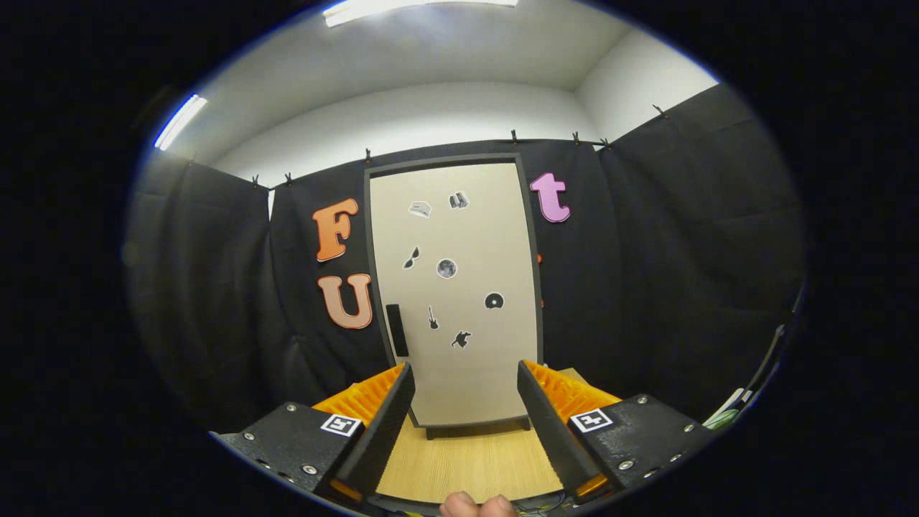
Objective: Open the shoe cabinet door, grab the shoes and put them into the shoe cabinet, then close the shoe cabinet door.
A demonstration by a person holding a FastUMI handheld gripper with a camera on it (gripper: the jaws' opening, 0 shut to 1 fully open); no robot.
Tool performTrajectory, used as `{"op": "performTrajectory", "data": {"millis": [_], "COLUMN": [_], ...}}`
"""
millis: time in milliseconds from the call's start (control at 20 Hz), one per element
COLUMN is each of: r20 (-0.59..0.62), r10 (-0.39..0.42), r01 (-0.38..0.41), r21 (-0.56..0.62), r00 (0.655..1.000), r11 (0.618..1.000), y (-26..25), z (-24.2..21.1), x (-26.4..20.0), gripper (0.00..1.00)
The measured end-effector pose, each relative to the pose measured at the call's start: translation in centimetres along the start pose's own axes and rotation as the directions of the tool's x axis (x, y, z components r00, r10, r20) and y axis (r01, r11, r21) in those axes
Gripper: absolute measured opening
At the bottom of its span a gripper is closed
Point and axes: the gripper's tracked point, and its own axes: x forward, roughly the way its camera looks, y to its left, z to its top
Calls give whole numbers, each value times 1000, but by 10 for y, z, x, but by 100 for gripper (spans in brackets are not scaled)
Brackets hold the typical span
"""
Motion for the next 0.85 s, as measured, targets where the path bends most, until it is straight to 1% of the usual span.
{"op": "performTrajectory", "data": {"millis": [50, 200, 450, 850], "r20": [7, 4, 2, -2], "r10": [7, -18, -14, -13], "r01": [-7, 18, 14, 13], "r21": [2, -16, -50, -57], "r00": [1000, 1000, 1000, 1000], "r11": [1000, 1000, 999, 998], "y": [6, 9, 24, 34], "z": [3, 1, 2, 0], "x": [-2, 1, 4, 16], "gripper": [91, 91, 91, 91]}}
